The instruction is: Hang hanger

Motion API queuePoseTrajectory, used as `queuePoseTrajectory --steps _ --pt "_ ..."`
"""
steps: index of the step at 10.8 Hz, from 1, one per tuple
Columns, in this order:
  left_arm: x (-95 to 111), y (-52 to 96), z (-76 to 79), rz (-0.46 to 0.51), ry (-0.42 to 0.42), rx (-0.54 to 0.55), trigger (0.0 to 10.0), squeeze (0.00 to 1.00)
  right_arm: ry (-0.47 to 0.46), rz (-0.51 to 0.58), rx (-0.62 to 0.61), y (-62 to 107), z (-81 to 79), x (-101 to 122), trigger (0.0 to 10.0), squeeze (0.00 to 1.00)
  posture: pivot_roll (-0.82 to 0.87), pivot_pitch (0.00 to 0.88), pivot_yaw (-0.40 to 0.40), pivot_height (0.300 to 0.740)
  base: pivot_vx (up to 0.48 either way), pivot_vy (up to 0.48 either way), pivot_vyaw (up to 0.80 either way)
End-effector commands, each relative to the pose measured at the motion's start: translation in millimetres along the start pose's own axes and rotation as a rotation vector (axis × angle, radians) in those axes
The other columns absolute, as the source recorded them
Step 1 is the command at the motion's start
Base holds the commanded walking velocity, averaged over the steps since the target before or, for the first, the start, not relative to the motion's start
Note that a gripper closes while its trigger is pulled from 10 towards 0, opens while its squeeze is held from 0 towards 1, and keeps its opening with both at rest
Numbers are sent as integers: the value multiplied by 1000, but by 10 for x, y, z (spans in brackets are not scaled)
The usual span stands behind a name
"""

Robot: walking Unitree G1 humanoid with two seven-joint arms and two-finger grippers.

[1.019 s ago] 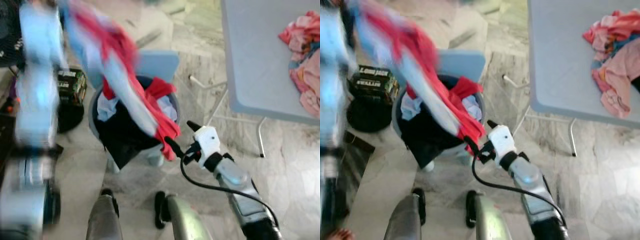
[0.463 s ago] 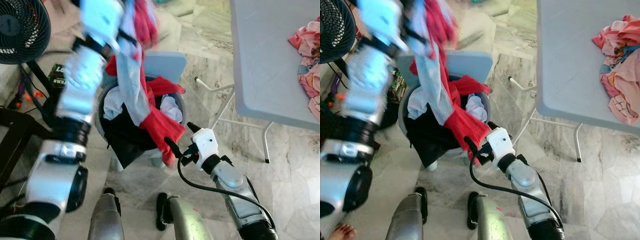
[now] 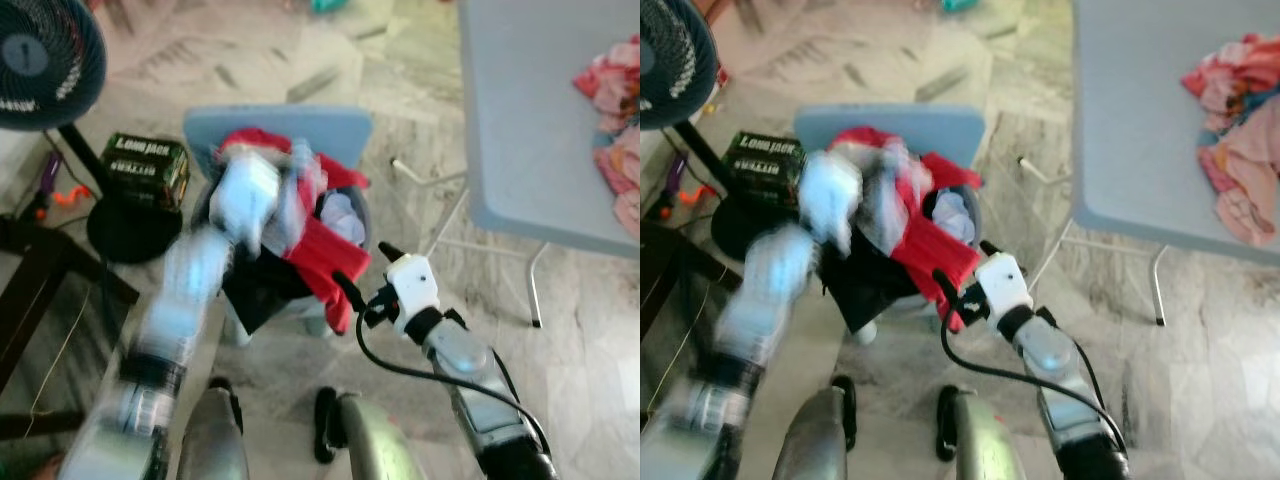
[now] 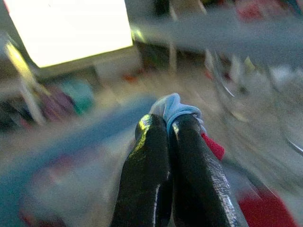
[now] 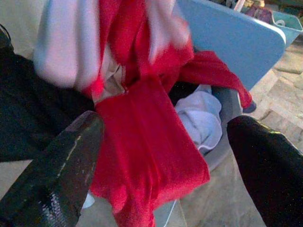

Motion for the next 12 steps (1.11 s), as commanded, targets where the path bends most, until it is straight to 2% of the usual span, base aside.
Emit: queuePoseTrajectory --steps 1,2,3,4,5,6,7,8,9,10,11,12 --pt "-256 187 247 -117 103 -96 0 0 1 -27 -8 54 16 -85 10000 0 29 230 -101 740 0 0 0" --pt "-436 366 433 -202 215 -152 0 0 2 -29 -9 49 25 -88 10000 0 35 230 -103 740 0 0 0" --pt "-719 626 684 -367 266 -256 0 0 5 -28 -7 34 27 -84 10000 0 36 227 -105 740 0 0 0" --pt "-1040 929 801 -540 299 -279 0 0 8 -24 -3 14 21 -70 10000 0 37 224 -108 740 0 0 0" --pt "-1202 1052 709 -615 302 -195 0 0 11 -23 -1 13 28 -68 10000 0 34 223 -110 740 0 0 0" --pt "-1293 1141 492 -651 315 -22 0 0 14 -25 -2 20 38 -76 10000 0 34 224 -111 740 0 0 0" --pt "-1323 1191 370 -664 305 69 1451 0 15 -26 -1 25 40 -82 10000 0 36 224 -113 740 0 0 0" --pt "-1382 1291 343 -709 318 113 10000 0 16 -24 6 6 9 -73 10000 0 38 224 -116 740 0 0 0" --pt "-1418 1336 324 -729 315 140 10000 1000 16 -21 9 0 1 -67 10000 0 39 223 -115 740 0 0 0" --pt "-1441 1382 175 -725 249 241 10000 1000 18 -21 11 0 4 -67 10000 0 40 224 -114 740 0 0 0" --pt "-1392 1355 129 -677 192 240 10000 1000 18 -22 11 1 4 -67 10000 0 39 225 -113 740 0 0 0" --pt "-1327 1326 215 -631 190 169 10000 1000 18 -23 11 3 2 -71 10000 0 40 225 -112 740 0 0 0"
Point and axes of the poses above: a point about 5 cm out from each wrist's last joint towards the gripper, its own y axis pointing back from the gripper into the wrist, its own x axis along the axis of the wrist's last joint, z = x × y, the point moved 5 cm from there along -y, pointing out of the wrist towards the gripper, and after that the axes turned 10 degrees about y, right-handed, at the moved point
